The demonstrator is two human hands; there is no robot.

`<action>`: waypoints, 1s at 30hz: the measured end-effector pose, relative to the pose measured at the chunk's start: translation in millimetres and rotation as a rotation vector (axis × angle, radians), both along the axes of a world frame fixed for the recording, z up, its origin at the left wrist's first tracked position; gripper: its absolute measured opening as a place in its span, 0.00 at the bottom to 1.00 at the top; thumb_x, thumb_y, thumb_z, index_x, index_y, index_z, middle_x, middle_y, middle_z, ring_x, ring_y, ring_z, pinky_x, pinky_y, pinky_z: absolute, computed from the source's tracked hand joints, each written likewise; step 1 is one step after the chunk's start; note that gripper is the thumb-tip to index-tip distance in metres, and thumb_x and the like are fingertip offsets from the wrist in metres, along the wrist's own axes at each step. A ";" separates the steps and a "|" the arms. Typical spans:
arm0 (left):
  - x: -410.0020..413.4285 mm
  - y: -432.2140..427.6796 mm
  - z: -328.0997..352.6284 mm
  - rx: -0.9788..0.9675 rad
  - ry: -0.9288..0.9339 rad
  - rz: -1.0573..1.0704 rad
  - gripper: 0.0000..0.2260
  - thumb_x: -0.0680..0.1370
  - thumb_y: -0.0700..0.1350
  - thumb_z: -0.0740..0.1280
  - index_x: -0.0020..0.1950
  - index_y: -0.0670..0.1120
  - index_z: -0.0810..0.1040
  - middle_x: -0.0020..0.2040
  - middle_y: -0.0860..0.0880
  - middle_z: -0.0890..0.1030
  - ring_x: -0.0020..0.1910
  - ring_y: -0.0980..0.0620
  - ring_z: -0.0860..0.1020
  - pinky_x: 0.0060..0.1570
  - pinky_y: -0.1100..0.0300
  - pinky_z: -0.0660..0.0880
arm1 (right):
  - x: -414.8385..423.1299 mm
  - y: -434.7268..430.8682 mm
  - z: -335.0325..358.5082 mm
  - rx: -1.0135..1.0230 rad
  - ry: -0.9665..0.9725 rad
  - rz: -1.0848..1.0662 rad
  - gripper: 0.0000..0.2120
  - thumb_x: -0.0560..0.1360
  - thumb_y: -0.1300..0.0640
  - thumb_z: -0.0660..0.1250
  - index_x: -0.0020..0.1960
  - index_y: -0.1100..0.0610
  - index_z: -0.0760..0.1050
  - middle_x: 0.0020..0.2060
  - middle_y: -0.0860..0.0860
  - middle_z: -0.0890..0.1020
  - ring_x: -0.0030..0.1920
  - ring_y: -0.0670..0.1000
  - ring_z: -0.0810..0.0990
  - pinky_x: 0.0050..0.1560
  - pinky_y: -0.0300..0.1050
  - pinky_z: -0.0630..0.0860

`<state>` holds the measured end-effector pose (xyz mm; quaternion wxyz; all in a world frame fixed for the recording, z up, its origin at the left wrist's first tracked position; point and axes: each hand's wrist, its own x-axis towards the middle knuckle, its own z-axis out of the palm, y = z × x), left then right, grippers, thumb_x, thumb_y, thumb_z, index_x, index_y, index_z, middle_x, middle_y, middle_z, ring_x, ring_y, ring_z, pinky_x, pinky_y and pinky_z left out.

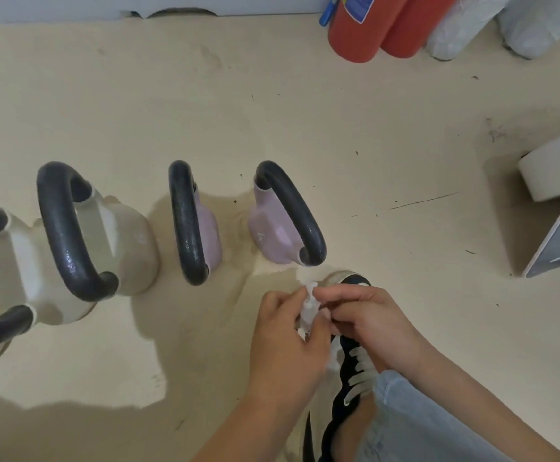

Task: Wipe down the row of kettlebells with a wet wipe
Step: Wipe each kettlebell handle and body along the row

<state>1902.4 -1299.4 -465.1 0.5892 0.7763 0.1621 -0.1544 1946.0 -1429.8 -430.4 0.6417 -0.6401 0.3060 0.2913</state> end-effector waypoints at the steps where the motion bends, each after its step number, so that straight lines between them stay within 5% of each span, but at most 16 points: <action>1: 0.3 4.8 2.3 0.033 -0.036 0.007 0.09 0.80 0.48 0.69 0.59 0.58 0.83 0.49 0.59 0.76 0.49 0.61 0.78 0.47 0.67 0.75 | 0.8 -0.4 2.1 0.005 0.002 0.049 0.20 0.76 0.79 0.58 0.50 0.66 0.87 0.48 0.65 0.87 0.48 0.58 0.87 0.45 0.44 0.85; 5: 9.4 19.7 15.2 0.122 -0.097 0.049 0.09 0.81 0.44 0.67 0.43 0.57 0.77 0.41 0.55 0.76 0.40 0.57 0.75 0.40 0.66 0.67 | 3.8 -5.8 8.5 -0.105 -0.100 0.029 0.17 0.75 0.75 0.59 0.42 0.66 0.86 0.37 0.61 0.85 0.38 0.56 0.82 0.39 0.52 0.81; 8: 29.2 25.7 37.9 0.183 -0.295 0.016 0.08 0.79 0.41 0.69 0.53 0.54 0.78 0.48 0.54 0.76 0.45 0.57 0.75 0.41 0.65 0.71 | 8.1 -8.4 8.9 -0.107 -0.167 -0.145 0.16 0.76 0.74 0.59 0.44 0.65 0.84 0.37 0.61 0.83 0.37 0.57 0.80 0.34 0.50 0.78; 12: 63.2 23.2 39.1 0.352 -0.612 -0.122 0.12 0.76 0.37 0.68 0.58 0.46 0.82 0.51 0.54 0.72 0.43 0.59 0.72 0.40 0.65 0.73 | 6.9 -5.5 6.3 -0.066 -0.169 -0.109 0.15 0.77 0.74 0.59 0.47 0.64 0.84 0.37 0.61 0.84 0.37 0.58 0.80 0.38 0.51 0.79; 15: 71.4 19.2 26.7 0.475 -0.680 -0.289 0.12 0.76 0.35 0.68 0.59 0.40 0.82 0.48 0.46 0.74 0.40 0.49 0.74 0.32 0.51 0.77 | 7.2 -6.1 5.0 -0.075 -0.146 -0.129 0.14 0.78 0.73 0.60 0.47 0.65 0.84 0.36 0.60 0.84 0.37 0.57 0.80 0.39 0.51 0.79; 19: 57.3 15.0 15.8 0.518 -0.608 -0.466 0.14 0.76 0.36 0.70 0.62 0.43 0.79 0.48 0.49 0.70 0.38 0.51 0.70 0.32 0.56 0.71 | 8.3 -8.3 4.7 -0.096 -0.136 -0.166 0.13 0.76 0.73 0.61 0.46 0.65 0.84 0.36 0.61 0.83 0.36 0.56 0.79 0.41 0.52 0.79; 23: 41.9 22.9 -3.1 0.449 -0.378 -0.364 0.05 0.84 0.47 0.61 0.54 0.52 0.76 0.49 0.49 0.77 0.44 0.49 0.74 0.41 0.56 0.71 | 7.2 -7.6 3.2 -0.130 -0.127 -0.161 0.14 0.77 0.73 0.61 0.46 0.64 0.85 0.36 0.61 0.84 0.35 0.56 0.80 0.40 0.51 0.80; 26: 29.5 27.7 -14.4 0.341 -0.260 -0.337 0.07 0.84 0.47 0.63 0.50 0.48 0.79 0.47 0.50 0.78 0.47 0.51 0.76 0.46 0.59 0.73 | 8.9 -7.8 0.3 -0.152 -0.119 -0.185 0.13 0.78 0.72 0.60 0.48 0.65 0.84 0.36 0.61 0.83 0.34 0.55 0.79 0.40 0.51 0.81; 30: 12.9 26.8 -20.9 0.315 -0.160 -0.091 0.13 0.80 0.43 0.67 0.64 0.49 0.83 0.48 0.57 0.74 0.44 0.59 0.74 0.49 0.73 0.70 | 11.0 -1.9 -3.8 -0.132 -0.095 -0.192 0.12 0.79 0.72 0.61 0.50 0.66 0.83 0.35 0.59 0.83 0.36 0.56 0.80 0.42 0.52 0.82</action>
